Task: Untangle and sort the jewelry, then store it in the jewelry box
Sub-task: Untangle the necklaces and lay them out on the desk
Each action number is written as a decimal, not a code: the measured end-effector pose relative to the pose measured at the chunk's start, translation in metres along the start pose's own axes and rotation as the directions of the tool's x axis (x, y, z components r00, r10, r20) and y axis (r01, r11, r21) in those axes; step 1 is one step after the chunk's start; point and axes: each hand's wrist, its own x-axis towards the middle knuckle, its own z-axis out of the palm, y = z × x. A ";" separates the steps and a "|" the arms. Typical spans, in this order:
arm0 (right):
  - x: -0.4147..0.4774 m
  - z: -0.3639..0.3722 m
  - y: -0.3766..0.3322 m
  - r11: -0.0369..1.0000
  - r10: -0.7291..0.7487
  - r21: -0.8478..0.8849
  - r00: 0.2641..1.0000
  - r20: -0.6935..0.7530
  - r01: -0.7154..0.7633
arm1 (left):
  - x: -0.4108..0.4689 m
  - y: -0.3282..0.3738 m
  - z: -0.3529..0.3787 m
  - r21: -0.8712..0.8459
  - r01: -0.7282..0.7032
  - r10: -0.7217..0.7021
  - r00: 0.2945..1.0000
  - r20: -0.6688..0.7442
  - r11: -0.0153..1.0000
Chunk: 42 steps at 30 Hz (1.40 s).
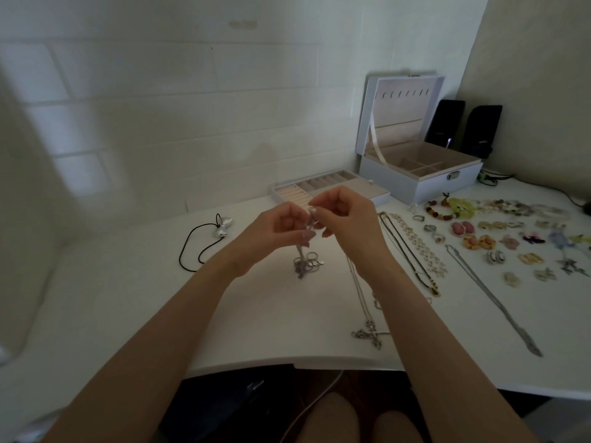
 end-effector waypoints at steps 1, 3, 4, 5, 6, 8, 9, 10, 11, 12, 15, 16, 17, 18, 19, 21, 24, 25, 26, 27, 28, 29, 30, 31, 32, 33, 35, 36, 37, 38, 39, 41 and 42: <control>0.000 -0.001 -0.001 1.000 0.004 0.016 1.000 0.001 -0.004 | 0.000 -0.001 0.001 0.010 -0.012 0.012 1.000 0.000 1.000; -0.001 -0.002 -0.001 0.997 0.014 0.074 1.000 0.007 -0.015 | 0.001 -0.001 0.001 0.016 -0.038 0.039 0.999 -0.034 0.999; -0.001 -0.004 -0.002 0.994 0.024 0.110 1.000 0.014 -0.025 | 0.000 -0.001 0.001 0.005 -0.048 0.048 0.997 -0.054 0.999; -0.002 -0.005 -0.002 0.989 0.035 0.143 0.999 0.022 -0.038 | 0.000 -0.001 0.001 -0.011 -0.054 0.053 0.996 -0.067 0.998; -0.002 -0.006 -0.001 0.983 0.047 0.174 0.998 0.031 -0.052 | 0.000 0.000 0.000 -0.024 -0.057 0.055 0.996 -0.077 0.998; -0.003 -0.008 0.000 0.972 0.072 0.223 0.996 0.048 -0.080 | 0.000 0.001 0.000 -0.043 -0.046 0.042 0.995 -0.087 0.998; -0.003 -0.008 0.001 0.966 0.082 0.241 0.995 0.056 -0.093 | 0.000 0.001 0.000 -0.058 -0.036 0.030 0.996 -0.087 0.998; -0.004 -0.009 0.001 0.961 0.090 0.255 0.994 0.062 -0.103 | 0.001 0.001 0.000 -0.073 -0.027 0.021 0.996 -0.084 0.997; -0.004 -0.009 0.002 0.957 0.097 0.266 0.993 0.070 -0.112 | 0.001 0.002 0.000 -0.088 -0.021 0.014 0.997 -0.080 0.996; -0.004 -0.010 0.002 0.953 0.104 0.276 0.991 0.079 -0.122 | 0.001 0.001 0.000 -0.095 -0.020 0.012 0.997 -0.080 0.995; -0.004 -0.010 0.002 0.939 0.134 0.305 0.985 0.107 -0.161 | 0.001 0.001 -0.002 -0.119 -0.014 0.005 0.997 -0.077 0.993; -0.004 -0.010 0.003 0.934 0.149 0.311 0.982 0.115 -0.178 | 0.001 0.001 -0.002 -0.139 -0.016 0.005 0.997 -0.078 0.990; -0.004 -0.011 0.003 0.931 0.163 0.309 0.979 0.125 -0.195 | 0.002 0.001 -0.003 -0.165 -0.015 0.003 0.997 -0.076 0.986; -0.004 -0.011 0.003 0.932 0.175 0.296 0.975 0.139 -0.210 | 0.002 0.002 -0.003 -0.183 -0.015 0.001 0.997 -0.072 0.983; -0.004 -0.011 0.004 0.939 0.181 0.266 0.971 0.154 -0.217 | 0.002 0.002 -0.003 -0.190 -0.015 0.003 0.998 -0.064 0.982; -0.006 -0.010 0.003 0.967 0.180 0.146 0.966 0.185 -0.208 | 0.002 0.001 -0.003 -0.175 -0.016 0.008 0.999 -0.045 0.984; -0.007 -0.008 0.003 0.985 0.170 -0.010 0.971 0.171 -0.171 | 0.001 0.000 -0.003 -0.152 -0.023 0.019 0.999 -0.027 0.988; -0.007 -0.008 0.003 0.986 0.166 -0.021 0.974 0.154 -0.164 | 0.001 0.000 -0.004 -0.141 -0.028 0.026 0.999 -0.020 0.990; -0.007 -0.007 0.002 0.987 0.159 -0.011 0.977 0.139 -0.159 | 0.000 0.000 -0.003 -0.123 -0.032 0.030 0.999 -0.012 0.992; -0.007 -0.008 0.001 0.989 0.147 0.016 0.981 0.130 -0.150 | 0.000 0.000 -0.003 -0.093 -0.028 0.027 1.000 -0.008 0.995; -0.007 -0.008 -0.001 0.989 0.125 0.058 0.984 0.125 -0.134 | 0.001 -0.001 -0.003 -0.053 -0.017 0.016 1.000 -0.012 0.998; -0.007 -0.009 -0.003 0.987 0.101 0.111 0.987 0.121 -0.115 | 0.001 -0.003 -0.003 -0.009 -0.002 0.002 1.000 -0.027 1.000; -0.008 -0.010 -0.005 0.982 0.079 0.163 0.990 0.113 -0.097 | 0.002 -0.004 -0.002 0.028 0.012 -0.011 0.999 -0.047 1.000; -0.008 -0.012 -0.008 0.975 0.061 0.208 0.993 0.098 -0.081 | 0.003 -0.006 -0.002 0.048 0.026 -0.022 0.997 -0.077 0.999; -0.008 -0.014 -0.010 0.966 0.047 0.248 0.996 0.079 -0.065 | 0.004 -0.007 -0.002 0.048 0.041 -0.035 0.992 -0.120 0.998; -0.008 -0.017 -0.012 0.957 0.030 0.288 0.998 0.063 -0.047 | 0.005 -0.008 -0.003 0.031 0.060 -0.054 0.983 -0.174 0.998; -0.009 -0.021 -0.015 0.939 -0.015 0.344 0.999 0.050 -0.003 | 0.007 -0.010 -0.008 -0.054 0.100 -0.111 0.953 -0.281 0.994; -0.009 -0.022 -0.016 0.933 -0.032 0.360 0.998 0.052 0.011 | 0.009 -0.010 -0.010 -0.123 0.121 -0.154 0.936 -0.316 0.985; -0.010 -0.023 -0.017 0.929 -0.042 0.369 0.998 0.056 0.019 | 0.010 -0.011 -0.013 -0.206 0.139 -0.204 0.920 -0.335 0.969; -0.012 -0.024 -0.018 0.926 -0.049 0.376 0.997 0.059 0.023 | 0.011 -0.012 -0.015 -0.294 0.154 -0.254 0.905 -0.341 0.943; -0.013 -0.024 -0.018 0.924 -0.057 0.381 0.997 0.061 0.029 | 0.011 -0.014 -0.017 -0.375 0.164 -0.301 0.890 -0.343 0.912; -0.015 -0.024 -0.019 0.926 -0.070 0.374 0.996 0.052 0.046 | 0.012 -0.017 -0.021 -0.494 0.166 -0.371 0.860 -0.351 0.853; -0.016 -0.024 -0.019 0.931 -0.072 0.361 0.996 0.042 0.052 | 0.012 -0.018 -0.023 -0.529 0.163 -0.392 0.848 -0.355 0.833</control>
